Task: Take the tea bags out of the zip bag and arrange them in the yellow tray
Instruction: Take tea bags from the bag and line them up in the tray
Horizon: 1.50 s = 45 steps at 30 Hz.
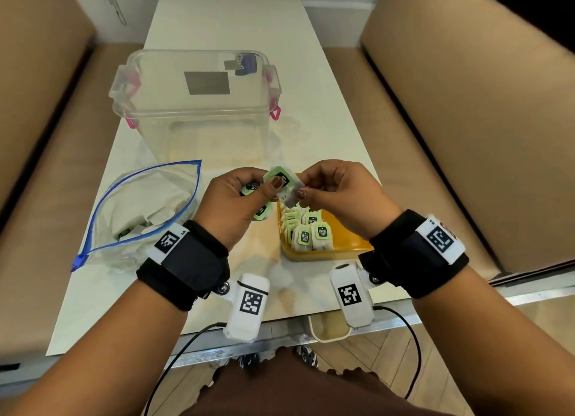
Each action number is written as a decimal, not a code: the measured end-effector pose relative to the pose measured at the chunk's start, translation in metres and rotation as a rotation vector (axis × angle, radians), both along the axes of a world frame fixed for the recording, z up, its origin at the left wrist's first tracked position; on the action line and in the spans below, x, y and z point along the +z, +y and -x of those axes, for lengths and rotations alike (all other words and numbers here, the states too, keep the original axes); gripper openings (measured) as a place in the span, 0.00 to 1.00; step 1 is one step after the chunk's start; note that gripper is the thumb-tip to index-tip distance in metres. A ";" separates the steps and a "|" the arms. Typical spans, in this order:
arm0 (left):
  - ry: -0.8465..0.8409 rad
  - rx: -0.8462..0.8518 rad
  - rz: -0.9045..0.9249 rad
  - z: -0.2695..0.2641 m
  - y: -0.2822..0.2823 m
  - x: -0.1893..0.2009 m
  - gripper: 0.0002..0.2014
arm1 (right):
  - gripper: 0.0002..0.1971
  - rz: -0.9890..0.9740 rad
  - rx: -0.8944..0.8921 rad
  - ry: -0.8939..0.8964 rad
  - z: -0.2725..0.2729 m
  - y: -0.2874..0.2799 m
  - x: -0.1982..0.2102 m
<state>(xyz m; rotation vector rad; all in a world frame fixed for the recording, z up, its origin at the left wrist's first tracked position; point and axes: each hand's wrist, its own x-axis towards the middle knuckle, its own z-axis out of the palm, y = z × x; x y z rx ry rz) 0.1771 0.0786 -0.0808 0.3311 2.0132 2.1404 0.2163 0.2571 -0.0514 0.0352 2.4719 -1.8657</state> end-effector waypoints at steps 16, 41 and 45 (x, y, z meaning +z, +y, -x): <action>0.107 -0.145 0.437 0.004 0.008 -0.017 0.08 | 0.09 -0.413 -0.063 0.038 0.014 0.015 0.014; 0.056 -0.020 0.761 0.007 0.008 -0.041 0.10 | 0.00 -0.952 0.004 -0.241 0.065 0.063 -0.021; 0.042 -0.026 0.778 0.007 0.007 -0.041 0.10 | 0.02 -1.044 0.044 -0.283 0.071 0.059 -0.021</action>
